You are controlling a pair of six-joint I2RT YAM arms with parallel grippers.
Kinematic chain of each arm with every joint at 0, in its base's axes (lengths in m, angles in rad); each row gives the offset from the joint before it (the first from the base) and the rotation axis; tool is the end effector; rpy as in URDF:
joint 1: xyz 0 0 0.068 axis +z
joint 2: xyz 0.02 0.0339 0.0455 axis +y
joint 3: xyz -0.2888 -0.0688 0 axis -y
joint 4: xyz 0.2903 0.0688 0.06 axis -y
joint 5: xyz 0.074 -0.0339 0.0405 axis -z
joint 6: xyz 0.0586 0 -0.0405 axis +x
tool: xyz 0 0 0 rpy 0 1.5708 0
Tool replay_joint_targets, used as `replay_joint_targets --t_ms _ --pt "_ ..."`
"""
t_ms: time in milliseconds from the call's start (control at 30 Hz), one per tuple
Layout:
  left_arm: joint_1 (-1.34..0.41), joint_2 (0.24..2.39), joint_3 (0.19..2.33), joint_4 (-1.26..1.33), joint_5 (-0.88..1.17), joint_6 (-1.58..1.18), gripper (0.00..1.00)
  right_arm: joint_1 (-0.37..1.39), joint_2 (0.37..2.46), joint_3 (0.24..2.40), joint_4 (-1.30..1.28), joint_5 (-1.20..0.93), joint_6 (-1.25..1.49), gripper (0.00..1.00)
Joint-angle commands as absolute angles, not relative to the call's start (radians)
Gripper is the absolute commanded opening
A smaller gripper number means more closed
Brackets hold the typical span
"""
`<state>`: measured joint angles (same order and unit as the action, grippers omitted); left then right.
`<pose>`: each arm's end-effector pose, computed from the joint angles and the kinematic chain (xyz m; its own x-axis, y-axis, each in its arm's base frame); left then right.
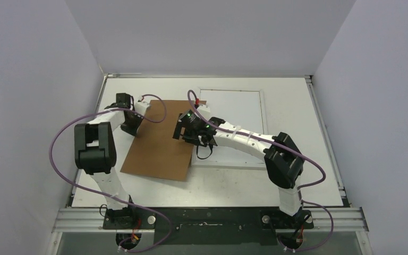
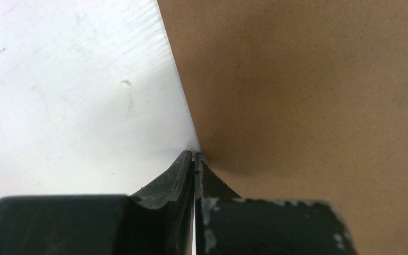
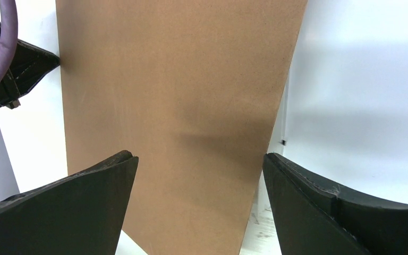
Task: Put the photo into the frame
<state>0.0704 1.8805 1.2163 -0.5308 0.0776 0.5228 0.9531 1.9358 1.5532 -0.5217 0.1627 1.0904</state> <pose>0.4215 0.0252 0.1337 -0.8248 0.4409 -0.3540 0.4271 0.8961 0.1208 0.2952 0.3991 0.2269 -0.8723 0.2831 -0.3986 0.0587 0.8701 0.4894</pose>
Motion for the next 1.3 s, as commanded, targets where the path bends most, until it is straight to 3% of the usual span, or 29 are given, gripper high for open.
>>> replay_joint_targets --t_ms 0,1267 --pt "-0.036 1.856 1.216 -0.634 0.243 0.440 0.00 0.951 1.842 1.526 -0.302 0.131 1.144 0.90" --pt "-0.058 1.871 1.199 -0.633 0.208 0.448 0.00 0.802 1.660 1.156 -0.333 0.134 1.035 0.91"
